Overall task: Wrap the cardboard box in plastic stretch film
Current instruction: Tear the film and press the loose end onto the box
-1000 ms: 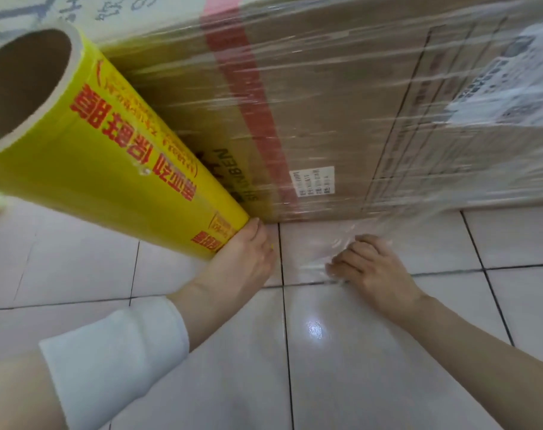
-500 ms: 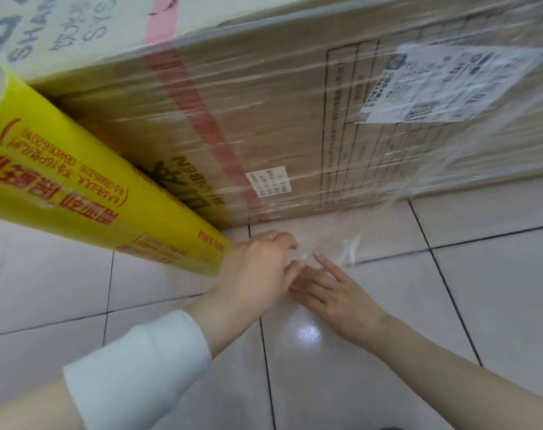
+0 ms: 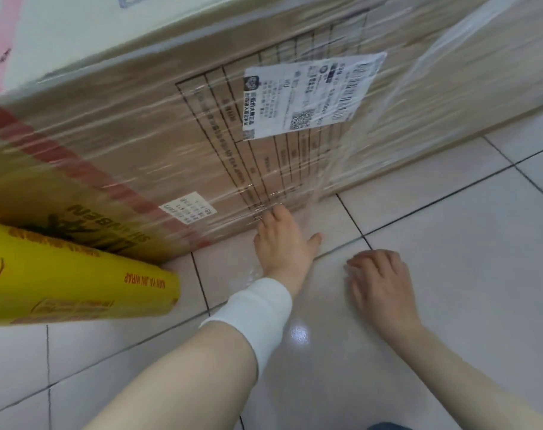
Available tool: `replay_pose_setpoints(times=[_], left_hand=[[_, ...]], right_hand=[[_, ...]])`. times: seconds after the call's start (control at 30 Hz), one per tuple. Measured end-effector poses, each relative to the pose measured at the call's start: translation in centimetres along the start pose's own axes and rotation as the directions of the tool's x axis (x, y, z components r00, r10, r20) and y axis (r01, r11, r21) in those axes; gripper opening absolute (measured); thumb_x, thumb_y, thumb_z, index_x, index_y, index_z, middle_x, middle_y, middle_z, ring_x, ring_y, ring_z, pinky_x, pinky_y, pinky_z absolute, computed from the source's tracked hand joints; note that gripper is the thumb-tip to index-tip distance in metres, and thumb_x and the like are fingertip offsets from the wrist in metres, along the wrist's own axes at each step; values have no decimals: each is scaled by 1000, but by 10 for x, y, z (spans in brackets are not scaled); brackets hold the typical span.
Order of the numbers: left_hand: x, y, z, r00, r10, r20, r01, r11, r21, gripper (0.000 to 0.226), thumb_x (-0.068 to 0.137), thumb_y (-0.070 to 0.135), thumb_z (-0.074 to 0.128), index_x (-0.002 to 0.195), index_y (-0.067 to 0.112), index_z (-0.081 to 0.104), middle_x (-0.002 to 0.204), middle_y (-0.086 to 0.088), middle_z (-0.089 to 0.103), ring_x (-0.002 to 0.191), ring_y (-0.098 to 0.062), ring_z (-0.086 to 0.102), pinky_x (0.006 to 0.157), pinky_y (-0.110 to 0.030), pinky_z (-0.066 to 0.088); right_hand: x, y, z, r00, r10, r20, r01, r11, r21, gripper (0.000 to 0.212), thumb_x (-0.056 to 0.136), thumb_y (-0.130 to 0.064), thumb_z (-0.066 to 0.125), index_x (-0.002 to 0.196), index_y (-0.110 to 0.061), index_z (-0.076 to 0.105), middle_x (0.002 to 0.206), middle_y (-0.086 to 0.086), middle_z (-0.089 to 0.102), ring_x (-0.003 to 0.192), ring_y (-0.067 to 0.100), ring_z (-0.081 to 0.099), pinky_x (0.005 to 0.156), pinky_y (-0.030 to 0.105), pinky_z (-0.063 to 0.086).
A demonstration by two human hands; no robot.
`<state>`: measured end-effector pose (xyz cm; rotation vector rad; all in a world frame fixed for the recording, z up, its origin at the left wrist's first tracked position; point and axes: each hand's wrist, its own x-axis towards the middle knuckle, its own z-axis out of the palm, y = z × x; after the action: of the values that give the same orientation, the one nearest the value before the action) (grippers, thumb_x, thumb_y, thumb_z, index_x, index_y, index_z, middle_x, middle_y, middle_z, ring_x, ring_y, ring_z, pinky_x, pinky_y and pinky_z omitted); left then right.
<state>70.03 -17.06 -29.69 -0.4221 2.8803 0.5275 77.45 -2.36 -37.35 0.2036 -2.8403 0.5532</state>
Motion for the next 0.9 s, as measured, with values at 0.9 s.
replay_pose_setpoints(times=[0.9], left_hand=[[16,-30,-108,891,376,254,-345,925,-156,9,92,18,53,100,14,51,94,-2,58,85,-20,56,72,-29,43]], right_hand=[[81,-121,-36,376,512,772,-886,-44,461,31,97,-15,48,124,-3,55,122,15,64,73,20,59,66,27,49]])
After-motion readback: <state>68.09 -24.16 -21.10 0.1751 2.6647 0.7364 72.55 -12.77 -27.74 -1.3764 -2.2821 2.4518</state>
